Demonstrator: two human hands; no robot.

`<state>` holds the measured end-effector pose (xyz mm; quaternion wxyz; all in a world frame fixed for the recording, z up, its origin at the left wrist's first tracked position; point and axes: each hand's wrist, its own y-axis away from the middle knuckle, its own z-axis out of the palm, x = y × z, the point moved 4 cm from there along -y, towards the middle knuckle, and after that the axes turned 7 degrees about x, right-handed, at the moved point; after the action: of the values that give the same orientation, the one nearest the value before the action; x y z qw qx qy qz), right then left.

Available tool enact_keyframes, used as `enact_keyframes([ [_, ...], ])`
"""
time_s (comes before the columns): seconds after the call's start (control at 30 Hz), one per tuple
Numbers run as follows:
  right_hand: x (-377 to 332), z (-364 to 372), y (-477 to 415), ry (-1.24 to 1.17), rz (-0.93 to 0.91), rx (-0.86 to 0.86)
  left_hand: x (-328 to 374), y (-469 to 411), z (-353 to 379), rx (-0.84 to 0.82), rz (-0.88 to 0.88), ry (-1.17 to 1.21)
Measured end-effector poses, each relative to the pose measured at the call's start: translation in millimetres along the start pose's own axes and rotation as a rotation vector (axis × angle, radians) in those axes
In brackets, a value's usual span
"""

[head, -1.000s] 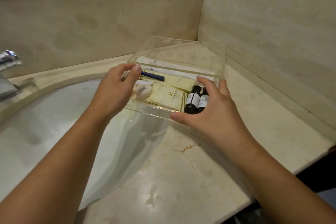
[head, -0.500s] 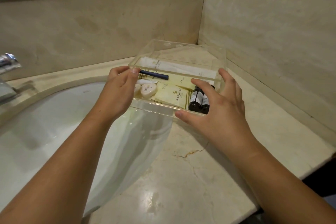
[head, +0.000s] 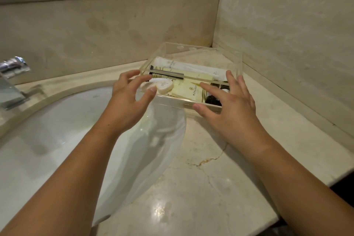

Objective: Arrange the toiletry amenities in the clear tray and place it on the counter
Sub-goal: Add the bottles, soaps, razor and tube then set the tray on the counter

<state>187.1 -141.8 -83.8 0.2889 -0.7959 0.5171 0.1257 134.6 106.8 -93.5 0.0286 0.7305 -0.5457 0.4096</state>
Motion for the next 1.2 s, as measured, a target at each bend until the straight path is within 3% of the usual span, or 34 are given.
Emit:
enact_keyframes([
  [0.1,1.7,-0.7,-2.2,-0.012,0.006,0.039,14.5,-1.9,8.3,0.029,0.036,-0.015],
  [0.6,21.7,0.2,-24.8,-0.2,0.158,0.079,-10.5,-11.8,18.8,-0.005,-0.167,0.134],
  [1.0,27.4,3.2,-48.9,-0.217,0.159,0.205,-6.0,-42.5,31.4,0.194,-0.16,0.117],
  [1.2,27.1,5.3,-50.2,-0.235,0.161,0.202,-9.2,-46.0,32.2,0.213,-0.155,0.114],
])
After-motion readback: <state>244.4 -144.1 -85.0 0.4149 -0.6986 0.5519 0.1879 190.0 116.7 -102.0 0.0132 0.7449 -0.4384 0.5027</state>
